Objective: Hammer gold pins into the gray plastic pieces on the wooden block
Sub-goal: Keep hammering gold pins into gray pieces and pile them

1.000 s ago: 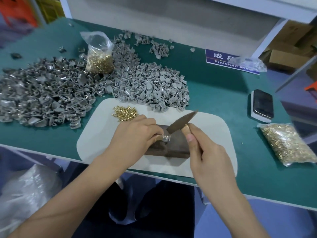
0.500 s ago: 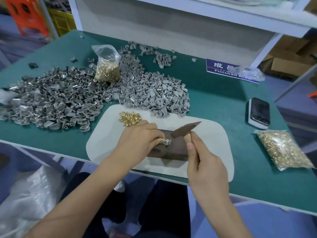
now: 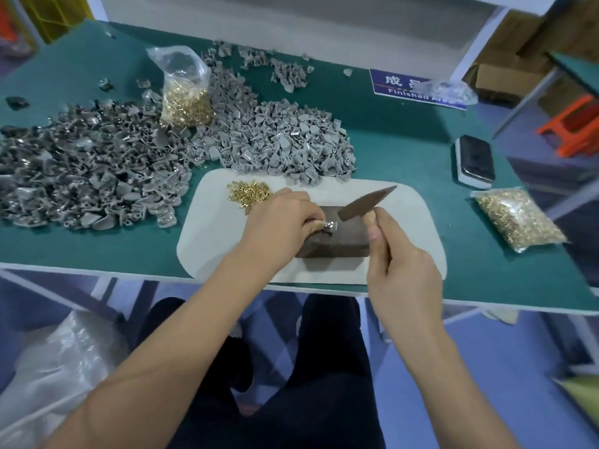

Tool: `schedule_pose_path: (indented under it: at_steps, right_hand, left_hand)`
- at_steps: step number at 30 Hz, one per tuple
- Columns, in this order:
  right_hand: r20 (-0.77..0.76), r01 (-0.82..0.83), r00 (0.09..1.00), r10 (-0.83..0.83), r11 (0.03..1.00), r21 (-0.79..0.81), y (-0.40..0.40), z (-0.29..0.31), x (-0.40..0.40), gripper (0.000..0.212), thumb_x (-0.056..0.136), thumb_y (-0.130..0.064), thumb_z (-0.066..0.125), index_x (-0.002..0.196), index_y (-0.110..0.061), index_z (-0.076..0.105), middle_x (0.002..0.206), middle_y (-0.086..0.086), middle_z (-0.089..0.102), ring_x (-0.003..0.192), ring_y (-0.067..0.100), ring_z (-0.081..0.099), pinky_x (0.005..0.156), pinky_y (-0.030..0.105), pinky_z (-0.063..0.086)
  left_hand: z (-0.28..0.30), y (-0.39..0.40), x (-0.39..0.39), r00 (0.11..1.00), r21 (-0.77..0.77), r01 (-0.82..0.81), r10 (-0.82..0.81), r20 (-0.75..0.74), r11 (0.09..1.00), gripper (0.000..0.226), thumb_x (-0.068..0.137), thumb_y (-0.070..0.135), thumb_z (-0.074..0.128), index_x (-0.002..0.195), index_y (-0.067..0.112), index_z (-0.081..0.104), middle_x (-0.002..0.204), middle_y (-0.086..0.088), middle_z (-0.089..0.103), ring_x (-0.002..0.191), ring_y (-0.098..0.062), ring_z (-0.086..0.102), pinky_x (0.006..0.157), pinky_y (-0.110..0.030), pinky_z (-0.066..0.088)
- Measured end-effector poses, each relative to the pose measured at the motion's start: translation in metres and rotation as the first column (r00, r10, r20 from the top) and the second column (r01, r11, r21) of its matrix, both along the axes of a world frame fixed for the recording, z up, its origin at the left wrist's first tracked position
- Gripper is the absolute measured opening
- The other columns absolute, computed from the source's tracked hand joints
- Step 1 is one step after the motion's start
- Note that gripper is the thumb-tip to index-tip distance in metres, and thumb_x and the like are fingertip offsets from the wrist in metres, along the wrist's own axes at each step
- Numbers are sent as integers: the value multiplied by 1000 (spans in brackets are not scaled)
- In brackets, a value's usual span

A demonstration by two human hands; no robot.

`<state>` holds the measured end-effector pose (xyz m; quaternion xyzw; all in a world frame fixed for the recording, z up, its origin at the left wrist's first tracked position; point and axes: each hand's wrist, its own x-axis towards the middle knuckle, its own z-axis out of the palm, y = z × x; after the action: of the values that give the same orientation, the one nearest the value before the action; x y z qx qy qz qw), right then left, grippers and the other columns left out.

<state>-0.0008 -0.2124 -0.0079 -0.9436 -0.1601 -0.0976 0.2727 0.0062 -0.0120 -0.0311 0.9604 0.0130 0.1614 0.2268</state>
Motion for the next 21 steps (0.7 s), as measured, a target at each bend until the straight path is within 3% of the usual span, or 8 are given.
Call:
schedule_pose_path:
  at_steps: [3, 7, 11, 15, 18, 21]
  right_hand:
    - [-64, -5, 998, -2, 994, -111, 8, 0, -1, 39, 108, -47, 33, 141, -39, 51, 104, 7, 76, 90, 41, 65, 71, 48, 54]
    - [24, 57, 998, -57, 998, 34, 12, 2, -3, 36, 109, -46, 34, 138, -37, 51, 101, 7, 76, 88, 42, 66, 70, 49, 55]
    - [-41, 29, 999, -32, 997, -76, 19, 2, -3, 35, 109, -46, 33, 138, -38, 51, 102, 7, 75, 90, 42, 64, 70, 47, 53]
    - [23, 84, 996, -84, 996, 33, 18, 5, -8, 36, 109, -46, 33, 138, -37, 51, 95, 7, 75, 83, 42, 63, 67, 48, 54]
    - [-89, 58, 994, -64, 996, -69, 16, 1, -9, 40, 108, -48, 29, 141, -38, 49, 91, 8, 73, 83, 43, 62, 69, 48, 53]
    - [-12, 74, 997, -74, 997, -27, 7, 2, -4, 40, 108, -49, 30, 139, -39, 52, 96, 4, 75, 85, 40, 64, 68, 45, 53]
  left_hand:
    - [0, 0, -1, 1000, 10, 6, -7, 25, 1000, 16, 94, 44, 65, 102, 35, 76, 96, 12, 67, 100, -17, 56, 67, -29, 39]
    - [0, 1, -3, 999, 38, 7, -8, 45, 999, 15, 95, 43, 65, 102, 35, 75, 93, 12, 65, 97, -16, 54, 63, -28, 29]
    - [-1, 1, -3, 999, 53, 12, -14, 33, 999, 14, 95, 39, 65, 103, 34, 75, 94, 11, 64, 98, -18, 53, 63, -28, 30]
    - [-1, 2, -3, 1000, 57, 20, -21, 17, 998, 15, 95, 39, 65, 105, 34, 75, 97, 10, 66, 100, -19, 54, 65, -28, 34]
    - [-1, 2, -2, 999, 58, 31, -33, 31, 998, 16, 95, 42, 64, 103, 35, 76, 96, 11, 67, 100, -18, 55, 64, -28, 37]
    - [-2, 1, -3, 999, 58, 23, -25, 32, 998, 16, 96, 44, 63, 103, 36, 76, 96, 11, 66, 99, -17, 54, 63, -28, 36]
